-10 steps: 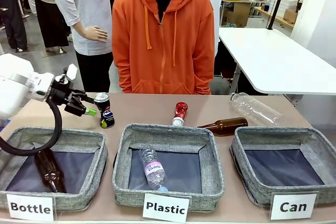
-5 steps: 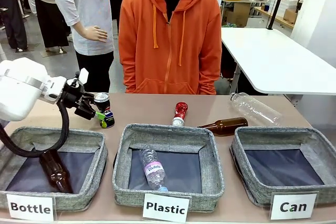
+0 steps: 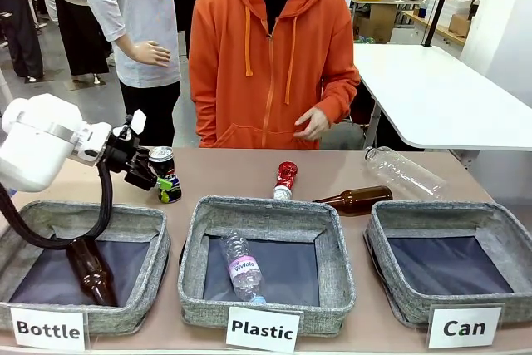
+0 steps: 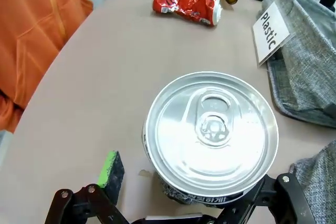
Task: Sort the can waste into the basket.
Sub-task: Pick up the can waste from the table and place it in the right Fabric basket.
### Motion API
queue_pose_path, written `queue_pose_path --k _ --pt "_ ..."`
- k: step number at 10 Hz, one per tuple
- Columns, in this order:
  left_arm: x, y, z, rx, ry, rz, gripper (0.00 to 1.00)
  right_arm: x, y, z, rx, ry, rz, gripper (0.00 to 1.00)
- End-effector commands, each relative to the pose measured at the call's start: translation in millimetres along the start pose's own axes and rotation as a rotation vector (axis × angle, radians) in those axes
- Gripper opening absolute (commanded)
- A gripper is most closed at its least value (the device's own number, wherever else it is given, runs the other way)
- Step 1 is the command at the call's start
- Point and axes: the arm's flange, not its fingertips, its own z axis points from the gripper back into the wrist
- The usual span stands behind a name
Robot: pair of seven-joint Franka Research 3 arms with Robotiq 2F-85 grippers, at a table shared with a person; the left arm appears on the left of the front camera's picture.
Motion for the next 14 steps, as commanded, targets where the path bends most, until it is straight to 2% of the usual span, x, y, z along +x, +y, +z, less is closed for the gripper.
queue_pose_path --k 1,4,5,7,8,9,11,13,14 --pt "3 6 -1 -0.008 -0.043 0.012 1.0 3 -2 -1 0.021 -0.025 0.025 1.0" --pt "2 7 -3 -0.029 -0.061 0.017 0.11 3 -2 -1 0.021 -0.025 0.025 1.0" --pt "3 8 -3 -0.036 -0.073 0.012 0.0 3 -2 -1 0.021 -0.025 0.025 1.0" --pt "3 8 -4 -0.055 -0.095 0.017 0.0 3 -2 -1 0.021 -0.025 0.025 1.0" --pt "4 8 -4 -0.063 -0.106 0.013 0.06 3 -2 -1 0.021 -0.025 0.025 1.0" --pt "5 8 -4 -0.065 -0.112 0.011 0.0 3 -2 -1 0.021 -0.025 0.025 1.0" --pt "7 8 4 -0.053 -0.125 0.006 0.0 3 -2 -1 0.021 -0.025 0.025 1.0" --pt "20 -6 44 -0.014 -0.14 -0.002 0.0 3 -2 -1 0.021 -0.025 0.025 1.0" --pt "31 -24 72 -0.052 -0.164 -0.019 0.0 3 -2 -1 0.021 -0.025 0.025 1.0"
